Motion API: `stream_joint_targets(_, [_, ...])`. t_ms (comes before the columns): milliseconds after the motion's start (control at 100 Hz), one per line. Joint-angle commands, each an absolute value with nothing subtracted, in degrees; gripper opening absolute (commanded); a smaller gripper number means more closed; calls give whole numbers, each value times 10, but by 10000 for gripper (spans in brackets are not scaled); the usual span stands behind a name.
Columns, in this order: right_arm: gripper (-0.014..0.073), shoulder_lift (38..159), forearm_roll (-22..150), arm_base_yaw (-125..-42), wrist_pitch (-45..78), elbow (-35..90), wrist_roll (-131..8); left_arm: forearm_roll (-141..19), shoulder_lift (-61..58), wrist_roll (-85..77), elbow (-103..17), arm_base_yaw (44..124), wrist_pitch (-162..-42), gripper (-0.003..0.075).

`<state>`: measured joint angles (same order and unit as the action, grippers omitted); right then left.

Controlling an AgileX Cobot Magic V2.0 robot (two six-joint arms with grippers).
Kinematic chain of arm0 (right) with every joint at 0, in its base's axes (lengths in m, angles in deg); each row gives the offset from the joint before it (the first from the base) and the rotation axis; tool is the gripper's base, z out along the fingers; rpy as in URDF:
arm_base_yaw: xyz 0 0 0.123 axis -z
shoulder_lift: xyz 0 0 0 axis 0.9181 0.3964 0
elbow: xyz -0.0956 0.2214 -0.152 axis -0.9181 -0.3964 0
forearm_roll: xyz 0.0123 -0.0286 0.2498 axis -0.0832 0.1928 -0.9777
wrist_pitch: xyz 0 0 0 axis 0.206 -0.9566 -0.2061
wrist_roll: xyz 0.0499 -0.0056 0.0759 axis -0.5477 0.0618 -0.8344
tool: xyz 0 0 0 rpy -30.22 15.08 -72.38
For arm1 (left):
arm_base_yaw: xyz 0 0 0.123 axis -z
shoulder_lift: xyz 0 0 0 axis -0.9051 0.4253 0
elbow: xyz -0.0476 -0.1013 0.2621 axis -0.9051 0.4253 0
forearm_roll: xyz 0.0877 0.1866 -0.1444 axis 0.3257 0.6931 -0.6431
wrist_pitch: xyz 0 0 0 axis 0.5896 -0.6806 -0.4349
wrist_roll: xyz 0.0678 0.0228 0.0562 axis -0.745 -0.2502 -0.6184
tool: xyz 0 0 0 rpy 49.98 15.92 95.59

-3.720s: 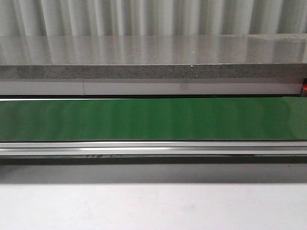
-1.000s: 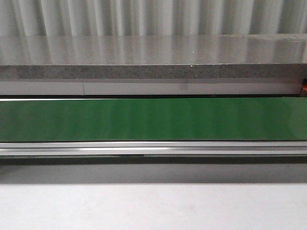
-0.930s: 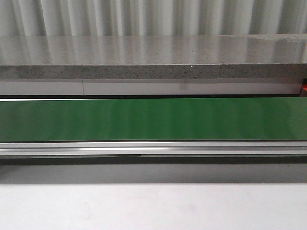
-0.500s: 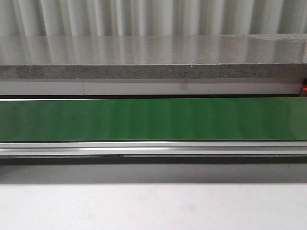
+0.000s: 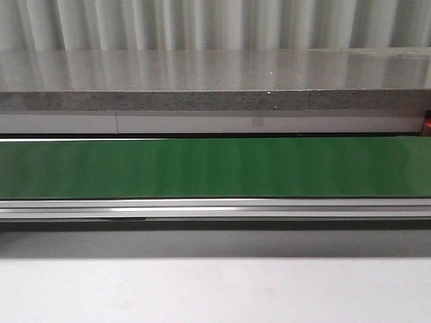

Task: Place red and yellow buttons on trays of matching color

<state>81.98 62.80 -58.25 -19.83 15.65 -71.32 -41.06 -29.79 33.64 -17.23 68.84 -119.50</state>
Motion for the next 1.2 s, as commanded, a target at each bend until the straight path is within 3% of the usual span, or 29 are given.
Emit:
stream_joint_targets(0, [-67,817,623,-583,-169,170,-706,-419,-297,335,-188,694,-1151,28])
stream_joint_targets(110, [-67,817,623,-583,-169,170,-706,-419,-297,335,-188,694,-1151,187])
stream_joint_targets(230, [-67,817,623,-583,-169,170,-706,-419,-297,335,-188,694,-1151,454])
stream_joint_targets(330, [-67,817,623,-583,-169,170,-706,-418,-297,335,-188,694,-1150,581])
stream_joint_targets(530, [-67,817,623,-583,-169,170,-706,-413,-297,342,-190,691,-1141,587])
stream_joint_targets(700, [-67,817,623,-583,-169,170,-706,-373,-259,443,-222,651,-1146,587])
stream_joint_targets(1190, [-67,817,623,-583,-169,170,-706,-395,75,491,-423,533,-1167,587])
